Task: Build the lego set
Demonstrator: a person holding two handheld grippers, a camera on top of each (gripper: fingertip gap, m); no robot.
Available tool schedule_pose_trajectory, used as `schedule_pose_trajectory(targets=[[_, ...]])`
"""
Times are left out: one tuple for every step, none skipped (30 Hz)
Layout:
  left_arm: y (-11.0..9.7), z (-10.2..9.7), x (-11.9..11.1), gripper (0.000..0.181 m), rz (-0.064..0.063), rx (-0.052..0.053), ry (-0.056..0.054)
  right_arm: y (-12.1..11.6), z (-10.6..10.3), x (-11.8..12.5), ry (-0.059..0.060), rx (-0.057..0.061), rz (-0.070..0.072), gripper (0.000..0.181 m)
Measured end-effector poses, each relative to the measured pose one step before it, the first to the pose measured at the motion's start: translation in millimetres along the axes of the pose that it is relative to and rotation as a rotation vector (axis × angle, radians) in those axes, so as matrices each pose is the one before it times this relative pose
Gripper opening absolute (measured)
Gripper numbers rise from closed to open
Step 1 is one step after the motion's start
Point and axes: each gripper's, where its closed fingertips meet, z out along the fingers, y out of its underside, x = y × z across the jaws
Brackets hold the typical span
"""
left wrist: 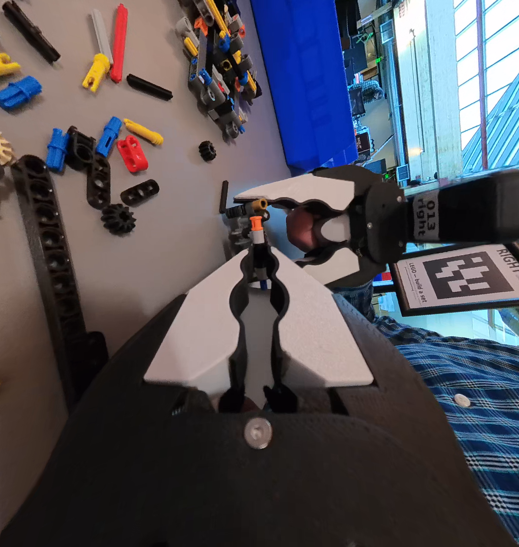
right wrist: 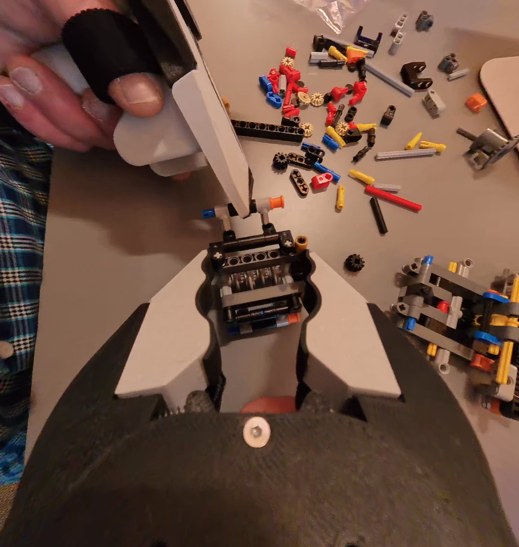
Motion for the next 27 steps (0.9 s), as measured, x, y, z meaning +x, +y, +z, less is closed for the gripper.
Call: schedule_pose_trajectory(targets=[[-0.32,-0.29,-0.72,0.005,-0.0008,0.0002,-0.0032,0.03,0.58,0.27,0.0181,-0.0013,-0.0083,0.057],[-0.34,-0.23,0.09,0.005,0.0009,0.0006,0.0009,-0.41,0.37,-0.39,0.0174,0.0026,-0.0130,0.057],[-0.54,-0.57,0.35,0.005,0.0032,0.0012,-0.0005,-0.93,0.46,-0.57,0.0145,0.0055,-0.0046,0.057],[-0.71,-0.58,-0.11,0.005,0.0086,0.0020,-0.0056,-0.98,0.47,-0.26,0.0164,0.0053,-0.0053,0.057],[-0.41,-0.50,0.00,0.005,0.0081,0.0011,-0.0051,-0.74,0.46,0.19,0.0201,0.0023,-0.0087,0.057],[-0.68,-0.41,0.56,0.005,0.0034,0.0033,0.0023,-0.80,0.28,1.60,0.0305,0.0000,-0.0151,0.057],[0.24,-0.07,0.34,0.005,0.0001,-0.0005,0.0045,-0.55,0.10,1.09,0.0285,-0.0050,-0.0191,0.057],[-0.33,-0.40,-0.19,0.005,-0.0022,0.0043,0.0025,-0.33,0.28,0.38,0.0158,-0.0044,-0.0047,0.057],[-0.49,-0.53,-0.26,0.005,-0.0029,0.0062,0.0020,-0.48,0.57,1.08,0.0160,-0.0012,0.0024,0.057],[-0.30,-0.27,-0.05,0.005,0.0016,0.0046,0.0025,-0.66,0.32,2.03,0.0239,0.0011,-0.0079,0.056],[-0.05,-0.18,-0.44,0.005,0.0037,0.0008,-0.0026,-0.08,0.53,0.37,0.0136,-0.0031,-0.0084,0.056],[-0.09,0.05,-0.56,0.005,0.0053,-0.0006,-0.0043,0.14,0.68,0.14,0.0094,-0.0047,0.0003,0.057],[0.03,0.14,-0.08,0.005,0.0082,-0.0020,-0.0038,-0.11,0.51,0.06,0.0088,-0.0034,-0.0046,0.057],[-0.32,0.01,0.50,0.005,0.0076,-0.0012,-0.0004,-0.56,0.01,0.11,0.0101,0.0000,-0.0087,0.056],[-0.52,-0.04,0.16,0.005,0.0059,0.0001,-0.0024,-0.19,0.03,0.42,0.0082,-0.0026,0.0032,0.056],[-0.38,-0.12,-0.24,0.005,0.0076,0.0000,-0.0029,-0.23,0.09,0.24,0.0048,-0.0011,0.0032,0.057],[0.14,-0.04,-0.64,0.004,0.0058,-0.0019,-0.0057,0.10,0.22,-0.41,0.0016,-0.0014,-0.0029,0.057],[-0.21,-0.01,-0.41,0.005,0.0020,0.0015,-0.0033,0.01,0.32,0.14,0.0044,-0.0008,0.0006,0.057],[-0.30,0.04,-0.44,0.004,0.0022,0.0022,-0.0034,-0.03,0.38,0.27,0.0036,-0.0015,0.0047,0.057],[-0.22,0.10,-0.47,0.005,0.0026,0.0006,-0.0034,-0.04,0.34,0.30,0.0066,0.0000,-0.0048,0.057],[0.20,0.21,-0.57,0.005,0.0080,-0.0017,-0.0051,0.19,0.28,0.05,0.0050,-0.0007,-0.0048,0.057],[-0.24,-0.14,-0.47,0.005,0.0080,0.0030,-0.0042,-0.06,0.21,-0.12,0.0002,0.0023,0.0074,0.057],[-0.02,-0.10,-0.39,0.005,0.0004,0.0018,-0.0028,-0.21,0.19,-0.23,-0.0008,0.0029,0.0073,0.057],[0.59,0.18,-0.41,0.005,0.0078,-0.0022,-0.0053,0.31,0.18,-0.27,0.0027,-0.0010,-0.0045,0.056],[0.01,0.06,-0.33,0.005,0.0130,0.0008,-0.0067,0.09,0.11,-0.20,0.0013,-0.0003,0.0017,0.056],[-0.05,0.07,0.01,0.005,0.0099,0.0005,-0.0057,0.04,0.03,-0.14,-0.0007,0.0010,0.0050,0.056],[0.50,0.11,-0.46,0.005,0.0085,-0.0048,-0.0058,0.26,0.20,-0.19,-0.0015,-0.0002,-0.0004,0.056]])
